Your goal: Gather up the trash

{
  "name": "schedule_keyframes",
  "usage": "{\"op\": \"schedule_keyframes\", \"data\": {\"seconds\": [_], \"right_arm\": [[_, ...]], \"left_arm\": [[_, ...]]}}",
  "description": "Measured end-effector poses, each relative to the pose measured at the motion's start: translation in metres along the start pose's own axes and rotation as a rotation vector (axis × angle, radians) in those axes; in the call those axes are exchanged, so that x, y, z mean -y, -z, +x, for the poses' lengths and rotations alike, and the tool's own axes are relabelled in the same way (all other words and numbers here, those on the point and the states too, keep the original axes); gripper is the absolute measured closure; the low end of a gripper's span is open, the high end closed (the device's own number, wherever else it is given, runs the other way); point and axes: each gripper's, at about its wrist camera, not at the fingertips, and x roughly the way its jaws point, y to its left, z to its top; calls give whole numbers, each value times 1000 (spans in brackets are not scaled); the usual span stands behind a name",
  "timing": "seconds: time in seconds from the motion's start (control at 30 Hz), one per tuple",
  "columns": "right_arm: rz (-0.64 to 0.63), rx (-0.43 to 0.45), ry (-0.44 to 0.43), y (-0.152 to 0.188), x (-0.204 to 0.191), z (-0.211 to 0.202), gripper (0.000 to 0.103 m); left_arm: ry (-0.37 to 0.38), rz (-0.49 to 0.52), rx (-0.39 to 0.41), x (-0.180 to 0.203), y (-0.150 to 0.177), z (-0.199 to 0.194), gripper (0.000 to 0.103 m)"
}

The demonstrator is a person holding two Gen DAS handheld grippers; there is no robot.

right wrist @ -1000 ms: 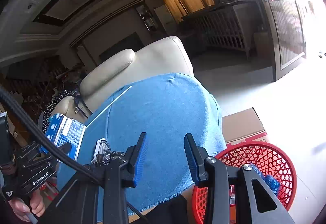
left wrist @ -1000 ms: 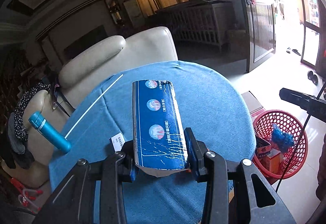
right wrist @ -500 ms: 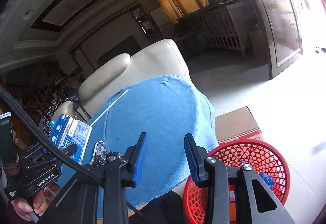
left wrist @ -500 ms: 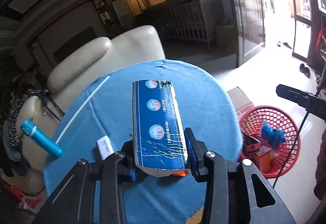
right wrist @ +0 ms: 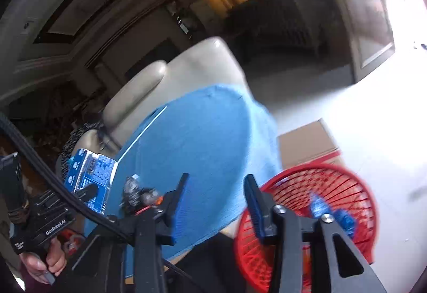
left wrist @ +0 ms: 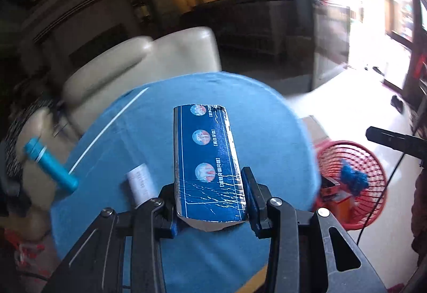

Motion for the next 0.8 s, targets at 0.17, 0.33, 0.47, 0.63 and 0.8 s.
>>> {"op": "schedule_keyframes", "data": {"seconds": [0.17,0.33,0.47,0.63,0.8], "right_arm": [[-60,-150,-117,9,-51,52,46],[-225,-283,-139,31,-110,109,40],[-248,-410,-46,52,-128,153,40],[-200,-451,31,58,-131,186,40],[-206,-505,112,62,-143,221,56]], "left_arm": [[-136,-149,-41,-79,34,-7,62],[-182,-260,-82,-126,69,-5,62],[-150,-294,-100,-134,85,3,62],[-86,-292,-119,-126,94,10,62],[-52,-293,-112,-123,97,10,62]]}}
